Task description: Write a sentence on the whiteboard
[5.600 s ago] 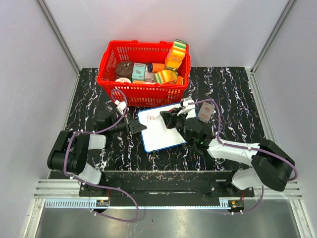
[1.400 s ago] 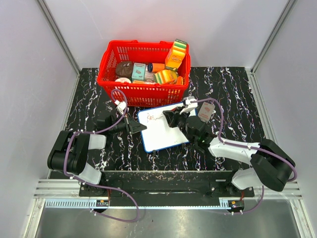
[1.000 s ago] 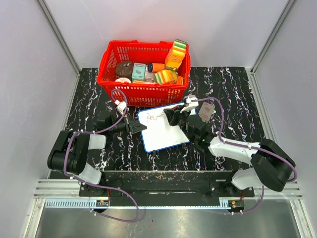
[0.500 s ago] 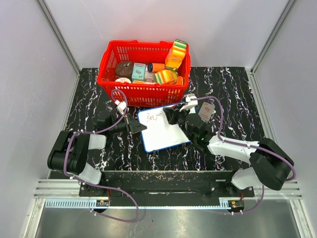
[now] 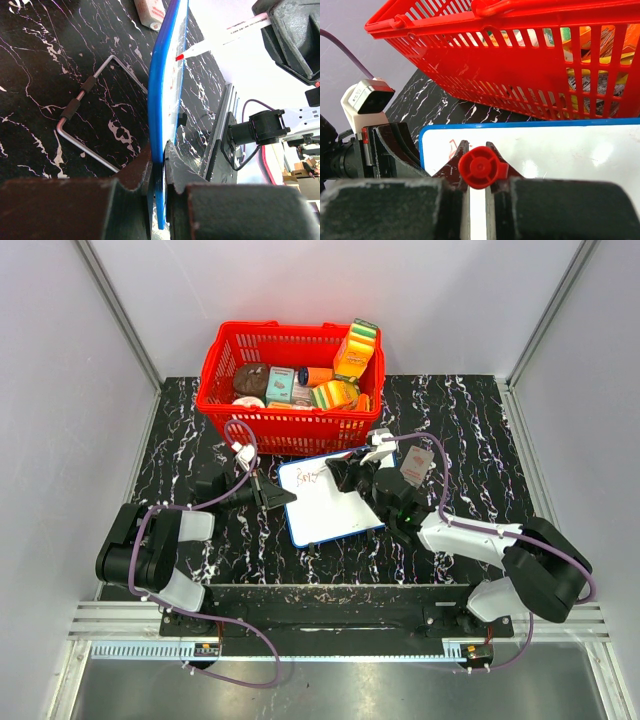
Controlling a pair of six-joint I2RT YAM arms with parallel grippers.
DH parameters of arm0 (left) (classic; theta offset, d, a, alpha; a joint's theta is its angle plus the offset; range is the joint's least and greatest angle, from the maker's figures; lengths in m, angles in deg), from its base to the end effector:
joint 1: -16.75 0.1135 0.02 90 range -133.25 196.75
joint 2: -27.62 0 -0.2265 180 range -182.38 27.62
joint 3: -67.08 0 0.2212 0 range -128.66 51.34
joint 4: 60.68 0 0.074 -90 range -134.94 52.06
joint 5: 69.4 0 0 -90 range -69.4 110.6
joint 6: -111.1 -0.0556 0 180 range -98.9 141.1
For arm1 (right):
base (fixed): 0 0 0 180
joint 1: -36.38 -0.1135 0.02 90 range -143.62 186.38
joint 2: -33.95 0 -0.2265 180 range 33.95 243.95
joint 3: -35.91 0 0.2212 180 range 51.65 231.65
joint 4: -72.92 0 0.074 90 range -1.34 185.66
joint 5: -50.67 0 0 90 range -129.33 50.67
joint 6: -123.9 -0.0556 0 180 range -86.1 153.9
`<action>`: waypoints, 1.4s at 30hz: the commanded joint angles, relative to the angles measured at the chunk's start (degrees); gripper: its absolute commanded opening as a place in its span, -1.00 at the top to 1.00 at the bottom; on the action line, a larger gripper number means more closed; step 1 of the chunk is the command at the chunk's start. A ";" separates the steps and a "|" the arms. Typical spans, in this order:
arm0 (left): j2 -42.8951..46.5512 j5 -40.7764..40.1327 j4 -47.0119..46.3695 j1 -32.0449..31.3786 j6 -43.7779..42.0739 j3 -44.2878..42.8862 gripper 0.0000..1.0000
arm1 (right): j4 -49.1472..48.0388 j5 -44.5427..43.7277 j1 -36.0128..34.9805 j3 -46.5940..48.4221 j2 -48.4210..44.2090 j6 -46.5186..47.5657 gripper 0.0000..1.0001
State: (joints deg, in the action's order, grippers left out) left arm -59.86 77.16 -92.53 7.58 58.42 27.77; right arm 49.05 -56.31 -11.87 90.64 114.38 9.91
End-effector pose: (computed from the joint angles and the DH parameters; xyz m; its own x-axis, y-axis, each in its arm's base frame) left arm 0.2473 -0.0869 0.1456 -0.7532 -0.2168 -0.6211 0.5304 0.3583 -0.7683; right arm 0.2177 0.2196 0.2369 -0.2305 0.3257 -0.9169 -0.4657 0.7905 0.3978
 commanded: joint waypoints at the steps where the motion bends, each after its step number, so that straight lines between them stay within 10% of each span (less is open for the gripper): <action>1: 0.12 -3.21 0.92 -0.67 -5.68 -0.86 1.00 | 0.33 1.06 0.44 -0.22 -1.06 -0.97 1.00; 42: 0.12 -3.29 1.28 -0.76 -5.86 -1.04 1.00 | -0.73 -2.54 1.67 1.18 -2.29 1.40 1.00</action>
State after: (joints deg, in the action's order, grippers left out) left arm -59.86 77.11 -92.38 7.56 58.38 27.77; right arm 49.48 -57.86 -10.99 88.84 112.41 10.28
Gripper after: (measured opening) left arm 0.119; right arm 0.118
